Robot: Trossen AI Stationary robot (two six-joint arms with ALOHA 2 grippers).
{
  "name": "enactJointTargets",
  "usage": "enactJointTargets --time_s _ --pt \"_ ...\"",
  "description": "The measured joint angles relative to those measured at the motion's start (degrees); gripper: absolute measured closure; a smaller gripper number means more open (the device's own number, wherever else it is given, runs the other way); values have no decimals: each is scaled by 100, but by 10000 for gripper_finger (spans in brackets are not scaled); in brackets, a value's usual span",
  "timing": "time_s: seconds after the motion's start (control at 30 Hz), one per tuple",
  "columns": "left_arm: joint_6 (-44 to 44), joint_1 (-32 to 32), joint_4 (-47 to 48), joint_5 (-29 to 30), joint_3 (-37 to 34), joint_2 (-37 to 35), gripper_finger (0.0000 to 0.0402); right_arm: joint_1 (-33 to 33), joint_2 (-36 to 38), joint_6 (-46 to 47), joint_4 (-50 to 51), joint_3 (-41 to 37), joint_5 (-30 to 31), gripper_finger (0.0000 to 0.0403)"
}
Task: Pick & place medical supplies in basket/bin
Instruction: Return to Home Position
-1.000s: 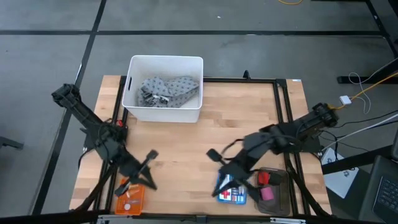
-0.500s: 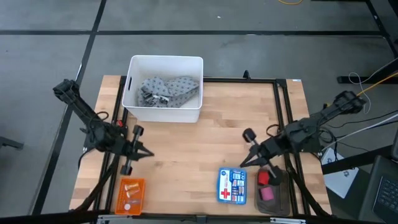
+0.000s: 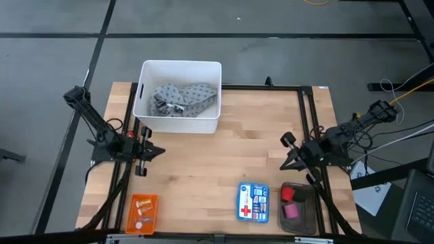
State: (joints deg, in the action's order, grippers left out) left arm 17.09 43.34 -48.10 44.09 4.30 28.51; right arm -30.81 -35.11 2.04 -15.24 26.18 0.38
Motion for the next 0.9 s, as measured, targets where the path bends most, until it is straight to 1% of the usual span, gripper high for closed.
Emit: enactJointTargets --time_s 0.13,0.2,0.3,0.4,0.47,0.6,0.67,0.7,0.73,0.77,0.9 --pt "204 6 225 35 -29 -344 395 0 704 50 -90 -565 49 390" --pt "125 5 571 98 -29 -502 396 0 1014 50 -85 -776 141 390" --pt "-368 1 1351 550 -29 -732 396 0 1397 44 14 -1048 179 390" --pt "-773 1 1897 656 -31 -904 396 0 1713 50 20 -1333 179 390" --pt "-819 3 1928 693 -31 -975 395 0 1872 88 -2 -1507 180 390" --pt "-759 3 1930 1414 -31 -1006 392 0 2118 159 -134 -1762 265 390" --pt "-684 3 1974 1613 -31 -1014 392 0 2211 75 -111 -1825 265 390" --pt "-644 1 1999 1607 -31 -1014 393 0 2258 37 -109 -1839 265 390" --pt "-604 2 2009 1481 -31 -1011 393 0 2307 11 -117 -1848 266 390" --pt "-569 1 2019 1197 -31 -1020 394 0 2358 -5 -114 -1852 268 390" --pt "-486 -93 2259 -812 -31 -1147 397 0 2444 -102 -107 -1852 265 390"
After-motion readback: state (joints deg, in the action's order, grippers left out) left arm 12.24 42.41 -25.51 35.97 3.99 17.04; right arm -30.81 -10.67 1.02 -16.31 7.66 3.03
